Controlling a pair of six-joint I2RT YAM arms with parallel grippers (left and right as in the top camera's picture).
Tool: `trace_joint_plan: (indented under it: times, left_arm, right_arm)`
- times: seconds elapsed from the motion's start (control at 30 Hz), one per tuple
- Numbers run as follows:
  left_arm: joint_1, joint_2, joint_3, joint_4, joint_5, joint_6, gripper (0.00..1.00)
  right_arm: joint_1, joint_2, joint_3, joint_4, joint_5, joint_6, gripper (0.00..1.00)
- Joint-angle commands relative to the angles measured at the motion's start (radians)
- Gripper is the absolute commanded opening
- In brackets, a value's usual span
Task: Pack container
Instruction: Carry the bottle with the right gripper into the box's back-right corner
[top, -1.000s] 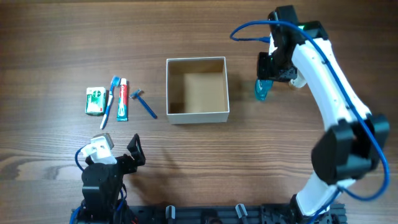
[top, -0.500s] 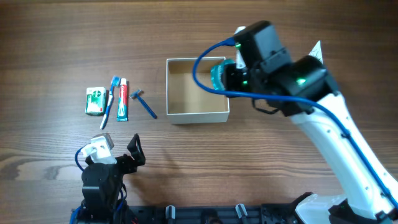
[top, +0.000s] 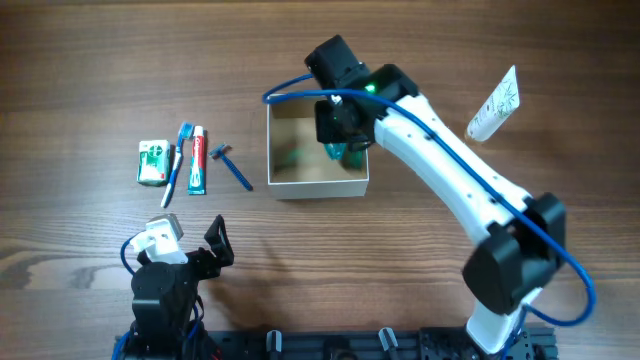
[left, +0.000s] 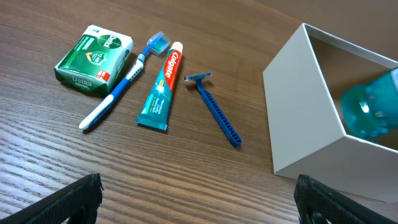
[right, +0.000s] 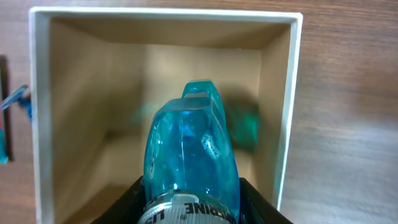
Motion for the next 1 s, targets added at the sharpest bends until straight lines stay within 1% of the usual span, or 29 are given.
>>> trace_joint_plan:
  times: [0.0, 0.17, 0.27, 0.67, 0.97]
  left_arm:
    - [0.008, -0.011, -0.014, -0.004, 0.019, 0.016, 1.0]
    - [0.008, -0.011, -0.014, -0.004, 0.019, 0.016, 1.0]
    - [0.008, -0.011, -0.014, -0.004, 0.019, 0.016, 1.0]
    - [0.008, -0.011, -0.014, -0.004, 0.019, 0.016, 1.0]
    - [0.008, -0.011, -0.014, -0.004, 0.019, 0.016, 1.0]
  right_arm:
    - [-0.053, 0.003, 0.019, 0.023, 0.024, 0.029, 0.04]
    - [-0.106, 0.005, 0.019, 0.043, -0.023, 0.042, 0.04]
    - [-0.109, 0.005, 0.019, 0.076, -0.054, -0.01, 0.04]
    - [-0.108, 0.014, 0.018, 0.081, -0.05, -0.009, 0.05]
    - [-0.108, 0.08, 0.018, 0.08, -0.023, -0.037, 0.04]
